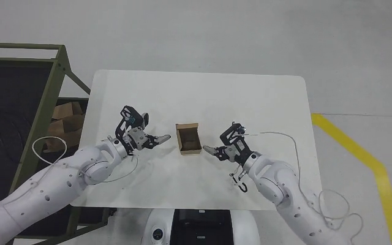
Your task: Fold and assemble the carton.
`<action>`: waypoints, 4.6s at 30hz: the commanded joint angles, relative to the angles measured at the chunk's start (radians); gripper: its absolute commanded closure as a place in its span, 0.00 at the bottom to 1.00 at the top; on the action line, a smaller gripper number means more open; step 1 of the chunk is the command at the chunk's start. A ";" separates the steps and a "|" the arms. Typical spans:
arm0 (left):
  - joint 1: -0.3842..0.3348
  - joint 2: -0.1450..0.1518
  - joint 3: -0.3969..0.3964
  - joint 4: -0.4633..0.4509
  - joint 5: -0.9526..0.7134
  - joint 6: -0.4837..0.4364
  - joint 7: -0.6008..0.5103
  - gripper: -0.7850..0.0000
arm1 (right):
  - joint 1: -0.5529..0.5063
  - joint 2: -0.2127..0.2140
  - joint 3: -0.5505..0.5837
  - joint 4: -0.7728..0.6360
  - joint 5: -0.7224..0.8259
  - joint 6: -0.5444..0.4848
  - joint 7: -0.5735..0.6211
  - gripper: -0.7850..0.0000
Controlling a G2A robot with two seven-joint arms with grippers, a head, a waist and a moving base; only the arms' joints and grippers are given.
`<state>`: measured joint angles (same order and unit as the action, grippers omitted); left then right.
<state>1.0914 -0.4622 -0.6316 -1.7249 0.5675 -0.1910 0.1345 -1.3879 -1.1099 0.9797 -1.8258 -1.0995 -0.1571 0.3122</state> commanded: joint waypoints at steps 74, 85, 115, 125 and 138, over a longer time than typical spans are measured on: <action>-0.044 -0.247 -0.205 0.209 0.135 -0.279 -0.219 0.00 | 0.095 -0.106 -0.031 0.080 0.292 -0.030 0.144 0.00; 0.004 -0.247 -0.254 0.188 0.118 -0.296 -0.301 0.00 | 0.087 -0.110 -0.027 0.066 0.218 0.118 0.159 0.00; -0.006 -0.313 -0.247 0.233 0.145 -0.337 -0.388 0.00 | 0.188 -0.181 -0.169 0.172 0.042 0.457 0.247 0.00; -0.001 -0.330 -0.247 0.241 0.162 -0.352 -0.403 0.00 | 0.194 -0.198 -0.177 0.189 0.003 0.495 0.251 0.00; 0.026 -0.343 -0.267 0.216 0.178 -0.343 -0.416 0.00 | 0.176 -0.204 -0.153 0.168 -0.055 0.478 0.279 0.00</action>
<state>1.1142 -0.8047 -0.8961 -1.5076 0.7463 -0.5368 -0.2823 -1.2106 -1.3131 0.8272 -1.6554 -1.1502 0.3239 0.5895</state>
